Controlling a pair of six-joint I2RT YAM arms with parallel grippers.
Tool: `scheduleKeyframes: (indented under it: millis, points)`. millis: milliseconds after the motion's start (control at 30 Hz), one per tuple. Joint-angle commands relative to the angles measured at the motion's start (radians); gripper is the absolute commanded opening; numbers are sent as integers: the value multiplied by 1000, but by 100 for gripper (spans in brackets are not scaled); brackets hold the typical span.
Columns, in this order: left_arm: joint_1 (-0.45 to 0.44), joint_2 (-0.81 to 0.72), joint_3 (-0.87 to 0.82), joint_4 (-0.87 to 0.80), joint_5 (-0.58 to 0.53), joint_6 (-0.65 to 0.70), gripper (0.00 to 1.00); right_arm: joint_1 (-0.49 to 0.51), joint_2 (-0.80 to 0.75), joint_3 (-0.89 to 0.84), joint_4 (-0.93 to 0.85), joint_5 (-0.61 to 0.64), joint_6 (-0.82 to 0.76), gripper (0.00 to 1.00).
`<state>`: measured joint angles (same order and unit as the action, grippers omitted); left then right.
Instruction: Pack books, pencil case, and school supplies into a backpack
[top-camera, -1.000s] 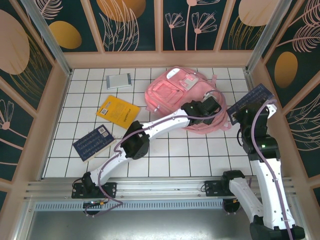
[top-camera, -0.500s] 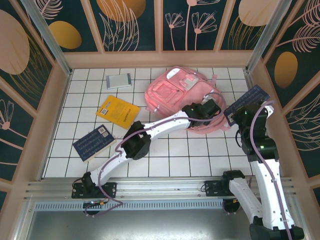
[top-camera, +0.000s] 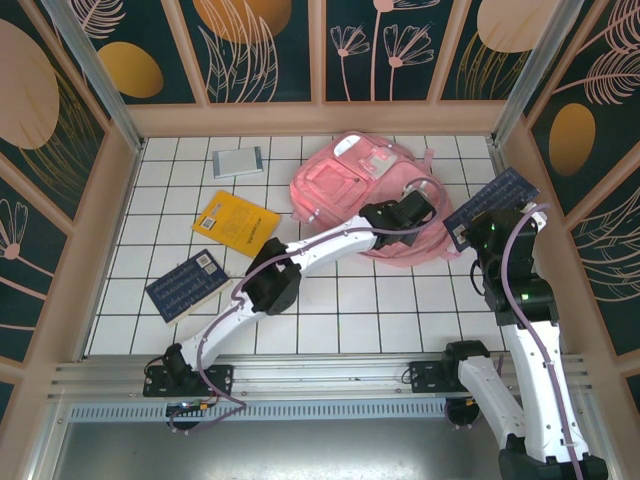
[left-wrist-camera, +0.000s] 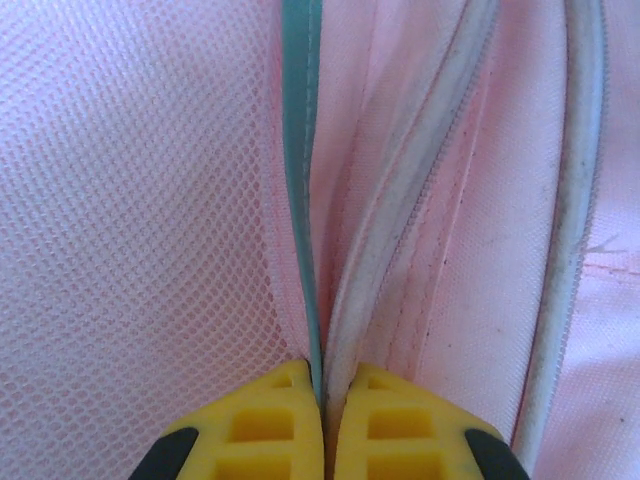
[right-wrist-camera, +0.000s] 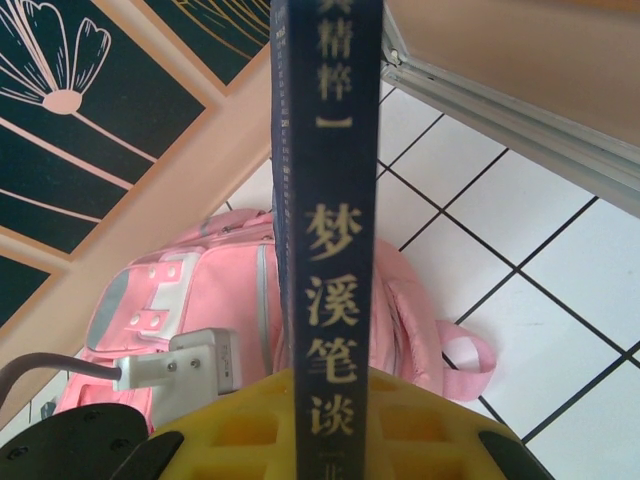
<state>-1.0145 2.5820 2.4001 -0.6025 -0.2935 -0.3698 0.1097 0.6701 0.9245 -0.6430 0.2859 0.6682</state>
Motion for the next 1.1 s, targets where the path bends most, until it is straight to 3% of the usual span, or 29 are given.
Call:
scheduleKeyframes:
  millis: [0, 100, 433, 633, 767, 933, 1067]
  points:
    - [45, -72, -65, 50, 113, 2, 0, -9, -13, 19, 50, 6, 17, 0]
    - [70, -153, -107, 91, 171, -12, 0, -10, -8, 31, 48, 11, 21, 0]
    - [157, -367, -169, 93, 207, -11, 0, -10, -4, 73, 22, 57, 26, 0]
    - [219, -482, -227, 121, 302, -36, 0, -14, -6, 22, 40, 10, 53, 0]
    - [268, -547, -289, 163, 421, -76, 0, -41, 3, -96, 179, -220, 106, 0]
    - [316, -608, -362, 211, 517, -108, 0, -110, 33, -284, 528, -619, 210, 0]
    - [355, -644, -424, 268, 598, -152, 0, -124, 151, -365, 804, -822, 315, 0]
